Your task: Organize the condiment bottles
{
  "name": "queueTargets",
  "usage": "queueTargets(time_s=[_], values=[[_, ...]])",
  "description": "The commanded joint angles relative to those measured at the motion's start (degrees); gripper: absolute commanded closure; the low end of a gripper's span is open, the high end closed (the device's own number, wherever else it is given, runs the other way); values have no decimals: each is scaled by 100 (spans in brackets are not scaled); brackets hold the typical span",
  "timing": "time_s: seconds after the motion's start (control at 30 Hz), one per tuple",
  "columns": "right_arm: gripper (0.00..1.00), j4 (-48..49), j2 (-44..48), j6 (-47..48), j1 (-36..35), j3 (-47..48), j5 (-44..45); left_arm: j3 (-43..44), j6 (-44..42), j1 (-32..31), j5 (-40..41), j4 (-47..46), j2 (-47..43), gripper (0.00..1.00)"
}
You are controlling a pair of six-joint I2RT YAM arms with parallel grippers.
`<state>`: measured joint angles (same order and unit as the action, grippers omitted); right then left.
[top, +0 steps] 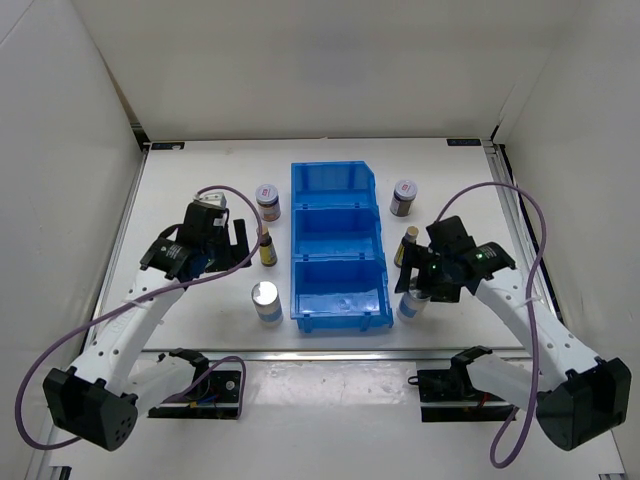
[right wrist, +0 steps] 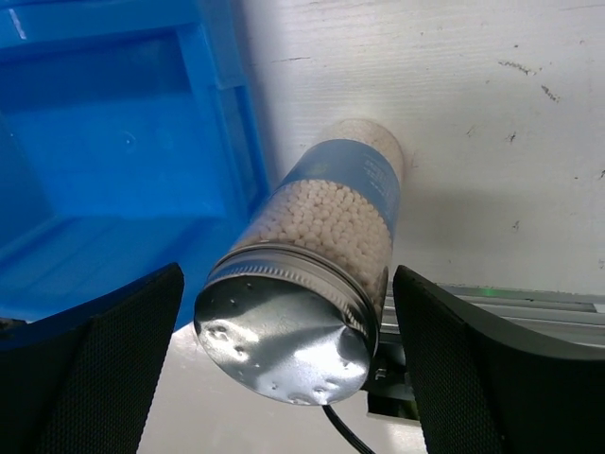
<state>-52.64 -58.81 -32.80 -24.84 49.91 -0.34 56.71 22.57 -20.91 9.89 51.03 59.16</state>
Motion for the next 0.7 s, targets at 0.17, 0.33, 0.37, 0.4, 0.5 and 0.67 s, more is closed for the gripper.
queueTargets(time_s=[0.17,0.33,0.37,0.4,0.5,0.67], values=[[23,-184,-456,-122,-363,256,772,33,46,-28,162,22,-97,0],[51,-334,-509,-306,-574,308,1149,86,46,-28,162,22,87,0],[61,-517,-509,-306,-670,378,1376,86,46,-28,215,22,87,0],[66,-615,-509,-359,-671,588,1509,86,46,-28,215,74,87,0],[82,-1010,-509,-359,-960,1228,1782,86,46,-28,268,74,87,0],[100,-1327,-658,-351,-1470,2458,1888,86,46,-28,268,74,-44,0]])
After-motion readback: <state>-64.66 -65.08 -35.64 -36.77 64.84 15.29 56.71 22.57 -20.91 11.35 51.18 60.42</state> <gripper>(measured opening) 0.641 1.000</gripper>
